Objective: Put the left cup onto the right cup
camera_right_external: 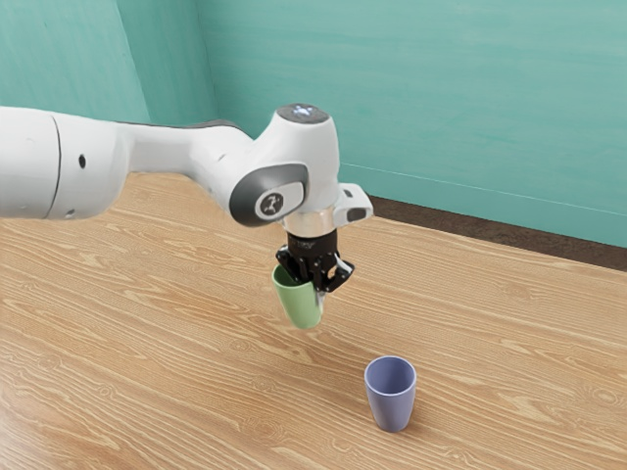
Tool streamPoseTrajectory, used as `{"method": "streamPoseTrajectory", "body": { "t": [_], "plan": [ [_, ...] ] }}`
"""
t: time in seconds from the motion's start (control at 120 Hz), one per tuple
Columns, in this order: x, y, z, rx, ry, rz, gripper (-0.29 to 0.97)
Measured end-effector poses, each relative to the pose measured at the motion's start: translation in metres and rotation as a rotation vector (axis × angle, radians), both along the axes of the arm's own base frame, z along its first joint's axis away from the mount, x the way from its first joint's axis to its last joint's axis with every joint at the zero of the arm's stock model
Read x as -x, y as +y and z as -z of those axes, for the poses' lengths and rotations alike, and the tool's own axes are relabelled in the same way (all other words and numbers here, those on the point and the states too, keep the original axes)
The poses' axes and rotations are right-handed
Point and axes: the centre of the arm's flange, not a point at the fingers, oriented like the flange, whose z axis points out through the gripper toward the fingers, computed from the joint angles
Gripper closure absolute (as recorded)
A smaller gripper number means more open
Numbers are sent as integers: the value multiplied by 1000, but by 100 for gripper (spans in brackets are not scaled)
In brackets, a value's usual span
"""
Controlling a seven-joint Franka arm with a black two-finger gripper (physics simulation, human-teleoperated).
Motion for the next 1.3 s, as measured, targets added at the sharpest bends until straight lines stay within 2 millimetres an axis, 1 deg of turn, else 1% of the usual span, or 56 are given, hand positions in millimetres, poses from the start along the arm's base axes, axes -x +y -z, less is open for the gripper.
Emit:
{"method": "streamPoseTrajectory", "body": {
  "t": [0.092, 0.242, 0.325, 0.433, 0.558, 0.733, 0.925, 1.017, 1.1, 1.192, 1.3],
  "plan": [
    [6, -17, -7, -1, 2, 5, 78],
    [19, -42, -10, -5, 9, 10, 78],
    [25, -58, -16, -3, 6, 12, 78],
    [30, -71, -23, -3, 5, 0, 78],
    [31, -76, -35, -6, -1, -29, 78],
    [37, -81, -45, -18, 1, -63, 78],
    [50, -98, -51, -26, 10, -77, 78],
    [53, -106, -59, -25, 3, -85, 78],
    [57, -112, -63, -30, 3, -92, 78],
    [58, -115, -68, -32, -1, -107, 78],
    [60, -118, -69, -38, 3, -125, 78]
  ]
}}
